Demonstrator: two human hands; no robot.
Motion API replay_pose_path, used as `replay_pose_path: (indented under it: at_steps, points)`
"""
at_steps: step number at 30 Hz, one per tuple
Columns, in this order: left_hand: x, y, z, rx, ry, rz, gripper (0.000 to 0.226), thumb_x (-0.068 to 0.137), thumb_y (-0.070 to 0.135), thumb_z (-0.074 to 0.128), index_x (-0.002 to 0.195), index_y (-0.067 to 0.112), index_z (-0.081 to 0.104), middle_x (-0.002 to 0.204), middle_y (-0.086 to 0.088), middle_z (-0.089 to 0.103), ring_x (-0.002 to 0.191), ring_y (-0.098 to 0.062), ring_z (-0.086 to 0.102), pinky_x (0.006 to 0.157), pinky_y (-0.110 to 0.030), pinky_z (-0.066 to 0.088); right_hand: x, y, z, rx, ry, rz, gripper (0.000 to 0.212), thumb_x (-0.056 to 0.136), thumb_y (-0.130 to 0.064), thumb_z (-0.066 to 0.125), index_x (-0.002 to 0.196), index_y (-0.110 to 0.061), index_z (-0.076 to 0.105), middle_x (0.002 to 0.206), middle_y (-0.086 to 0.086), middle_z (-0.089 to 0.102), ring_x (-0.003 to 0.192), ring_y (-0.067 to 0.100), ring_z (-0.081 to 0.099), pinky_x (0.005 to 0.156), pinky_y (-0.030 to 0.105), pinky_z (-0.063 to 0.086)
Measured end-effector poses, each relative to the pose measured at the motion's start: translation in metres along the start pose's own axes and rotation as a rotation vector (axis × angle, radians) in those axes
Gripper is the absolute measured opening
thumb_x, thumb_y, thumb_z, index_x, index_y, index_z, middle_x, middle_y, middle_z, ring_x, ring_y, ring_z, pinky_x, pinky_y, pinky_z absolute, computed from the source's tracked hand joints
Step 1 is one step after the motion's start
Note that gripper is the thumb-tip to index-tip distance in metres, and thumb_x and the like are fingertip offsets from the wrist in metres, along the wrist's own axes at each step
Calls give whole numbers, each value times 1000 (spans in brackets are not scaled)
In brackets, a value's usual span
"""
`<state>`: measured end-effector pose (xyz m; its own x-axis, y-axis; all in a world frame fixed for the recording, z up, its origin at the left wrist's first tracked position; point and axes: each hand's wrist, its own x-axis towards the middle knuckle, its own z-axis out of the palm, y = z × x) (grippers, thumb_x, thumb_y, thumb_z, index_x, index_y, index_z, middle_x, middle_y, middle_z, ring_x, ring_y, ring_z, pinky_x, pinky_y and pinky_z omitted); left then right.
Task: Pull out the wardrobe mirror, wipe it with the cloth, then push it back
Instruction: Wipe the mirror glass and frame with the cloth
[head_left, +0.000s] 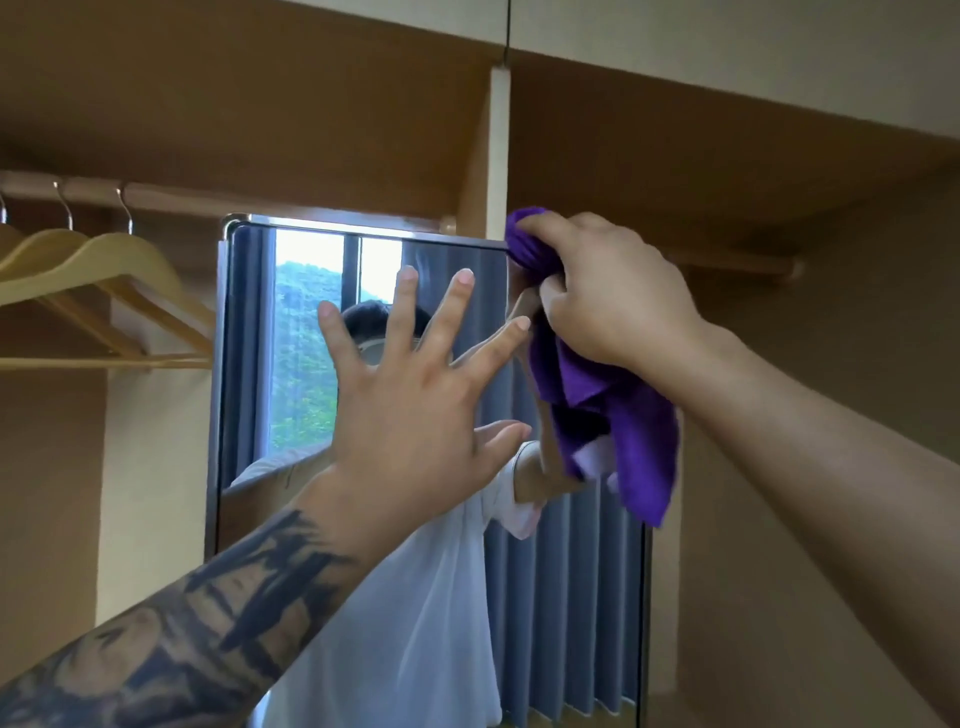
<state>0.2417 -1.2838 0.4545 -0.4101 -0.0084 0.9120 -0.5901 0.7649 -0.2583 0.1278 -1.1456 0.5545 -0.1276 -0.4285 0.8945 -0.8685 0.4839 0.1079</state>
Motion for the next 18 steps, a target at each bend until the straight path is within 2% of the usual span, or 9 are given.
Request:
replay_pose_path:
  at_steps: [2,4,7,10,13,16,18]
  points:
    - [0,0,1,3,13,-3,84,86,89,28,162,53,21,178,-4,10,163,-43,1,112,-85,1,-5,20,-3,-113,-4,1,52,100,-29,50,148,-42,36,139,5,54,114,39,61,84,50,52]
    - [-1,1,2,2,21,-8,84,87,89,27,163,53,21,178,-4,10,163,-42,1,113,-85,0,-9,34,-4,-221,9,70,47,102,-31,50,146,-41,36,133,8,56,108,41,63,79,50,52]
    - [-1,2,2,2,30,-5,85,86,88,30,163,52,23,178,-5,11,162,-43,2,113,-85,0,-7,32,-1,-203,50,225,35,101,-28,51,136,-33,50,122,11,58,106,42,62,74,47,45]
    - [-1,2,3,-3,45,1,85,86,87,34,162,49,31,177,-7,16,162,-44,6,112,-86,3,1,5,8,-124,81,304,28,98,-27,55,126,-26,56,120,12,57,107,44,62,76,48,43]
    - [-3,1,6,-4,72,10,84,87,87,35,160,47,34,176,-7,20,162,-44,9,112,-86,4,-3,-21,18,7,98,176,44,95,-23,56,139,-30,53,132,11,54,111,43,61,81,47,47]
    - [-6,-1,10,-7,105,18,83,88,86,38,160,46,36,175,-7,22,162,-43,10,113,-84,4,-12,-13,14,186,73,38,59,96,-19,50,152,-33,46,149,8,49,125,39,57,100,50,50]
    - [-7,-2,12,3,119,25,82,88,85,40,161,47,36,175,-7,23,161,-43,12,113,-83,4,-13,8,4,138,39,16,62,94,-22,51,154,-37,43,152,4,50,131,36,54,105,51,49]
